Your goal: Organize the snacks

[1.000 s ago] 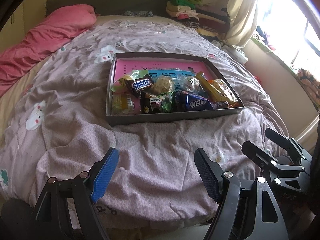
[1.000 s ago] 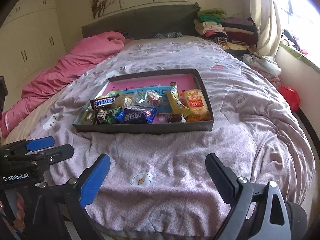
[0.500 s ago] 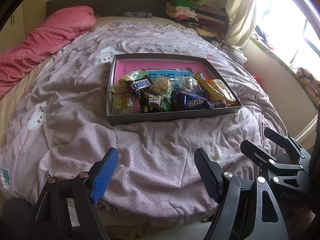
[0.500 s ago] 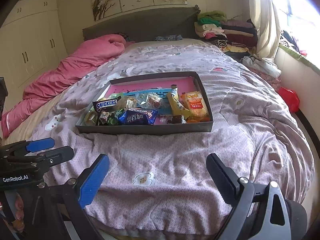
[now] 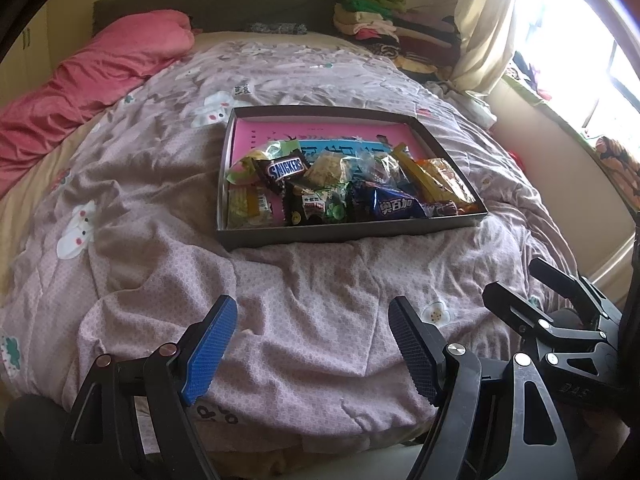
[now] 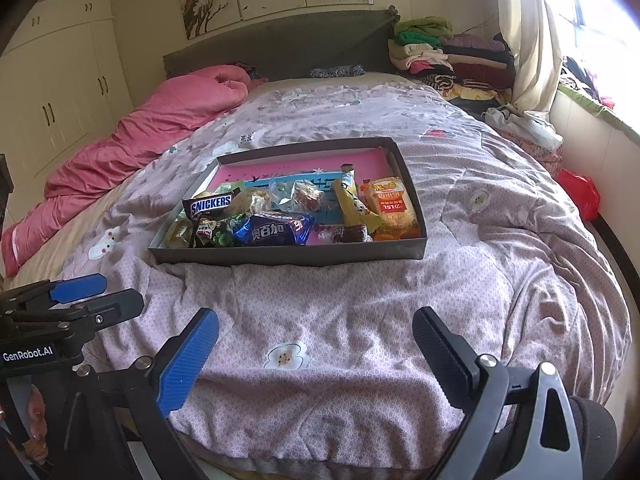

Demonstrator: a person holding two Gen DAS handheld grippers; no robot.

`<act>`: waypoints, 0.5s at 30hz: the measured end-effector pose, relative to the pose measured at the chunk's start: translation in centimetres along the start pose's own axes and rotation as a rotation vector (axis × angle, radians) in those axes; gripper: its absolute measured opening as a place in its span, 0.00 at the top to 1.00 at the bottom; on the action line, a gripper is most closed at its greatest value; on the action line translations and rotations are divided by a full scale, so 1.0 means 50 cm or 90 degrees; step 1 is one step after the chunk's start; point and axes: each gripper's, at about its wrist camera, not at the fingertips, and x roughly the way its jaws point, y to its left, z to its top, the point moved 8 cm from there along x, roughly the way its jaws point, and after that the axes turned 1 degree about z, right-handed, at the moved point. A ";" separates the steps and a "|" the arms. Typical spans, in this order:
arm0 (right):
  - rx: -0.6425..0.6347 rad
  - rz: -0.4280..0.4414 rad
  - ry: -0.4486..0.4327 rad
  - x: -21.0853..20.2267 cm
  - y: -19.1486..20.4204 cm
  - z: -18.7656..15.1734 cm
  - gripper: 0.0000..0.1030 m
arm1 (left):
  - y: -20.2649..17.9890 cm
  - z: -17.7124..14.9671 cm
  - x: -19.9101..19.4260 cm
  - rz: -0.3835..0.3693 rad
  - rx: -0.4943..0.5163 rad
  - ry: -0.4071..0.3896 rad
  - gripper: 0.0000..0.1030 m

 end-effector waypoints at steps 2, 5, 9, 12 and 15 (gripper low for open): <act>0.000 0.000 0.001 -0.001 0.001 0.000 0.05 | 0.001 0.000 0.000 -0.001 0.000 0.001 0.23; 0.002 -0.001 0.001 0.000 -0.001 -0.001 0.05 | 0.001 -0.001 -0.001 -0.001 0.001 0.002 0.23; 0.005 -0.003 0.000 0.001 -0.005 0.000 0.05 | 0.000 -0.002 0.000 -0.001 0.006 0.002 0.23; 0.004 -0.002 0.000 0.000 -0.006 0.000 0.05 | -0.001 -0.002 0.000 0.002 0.009 0.003 0.23; 0.005 -0.002 0.000 0.001 -0.005 0.000 0.05 | -0.002 -0.002 0.000 0.003 0.010 0.003 0.23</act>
